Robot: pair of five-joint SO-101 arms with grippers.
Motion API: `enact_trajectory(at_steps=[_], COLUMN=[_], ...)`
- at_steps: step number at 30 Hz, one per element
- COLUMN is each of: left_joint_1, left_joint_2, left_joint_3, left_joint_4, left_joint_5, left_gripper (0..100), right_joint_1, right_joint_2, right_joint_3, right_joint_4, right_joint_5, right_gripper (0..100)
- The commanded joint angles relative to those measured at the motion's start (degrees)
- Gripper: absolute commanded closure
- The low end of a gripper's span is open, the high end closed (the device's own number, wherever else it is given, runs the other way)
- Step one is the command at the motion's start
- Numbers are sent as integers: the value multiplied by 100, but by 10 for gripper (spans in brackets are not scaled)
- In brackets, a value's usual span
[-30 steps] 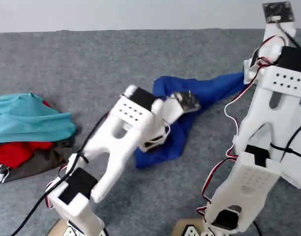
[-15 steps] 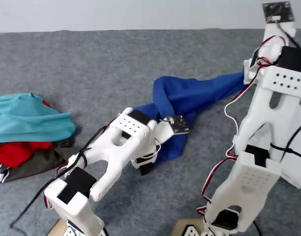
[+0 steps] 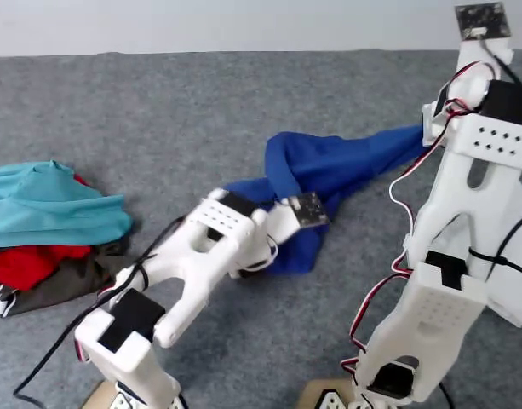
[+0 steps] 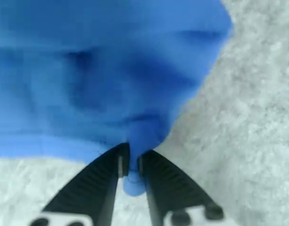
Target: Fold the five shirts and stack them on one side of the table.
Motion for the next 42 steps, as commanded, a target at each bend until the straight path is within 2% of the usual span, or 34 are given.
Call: enact_trajectory(at_steps=[1, 10, 17, 21, 24, 30, 33, 38, 42], left_joint_1=[-422, -1653, -2558, -2655, -2655, -2699, -2848, -3077, -2716], left_joint_2=[-756, -2277, -2330, -2048, -1424, 114, 527, 651, 316], left_joint_3=[-822, -3046, -4224, -4171, -4154, -4189, -4391, -5182, -5314], left_joint_4=[730, 2171, 2382, 2374, 2374, 2382, 2347, 2655, 2857], left_joint_5=[-18, 9, 958, 1231, 1240, 1231, 1204, 1055, 967], left_gripper=[994, 994, 994, 992, 987, 825, 802, 800, 800], right_joint_1=[101, 426, 884, 831, 488, -224, -426, -479, -479], right_joint_2=[-444, -444, -470, -699, -787, -769, -769, -796, -778], right_joint_3=[-352, -378, -387, -352, -352, -343, -97, 273, 281], right_joint_4=[251, 251, 251, 251, 251, 251, 251, 242, 242], right_joint_5=[70, 70, 79, 88, 299, 316, 316, 316, 316], right_gripper=[989, 989, 989, 989, 989, 989, 989, 989, 989])
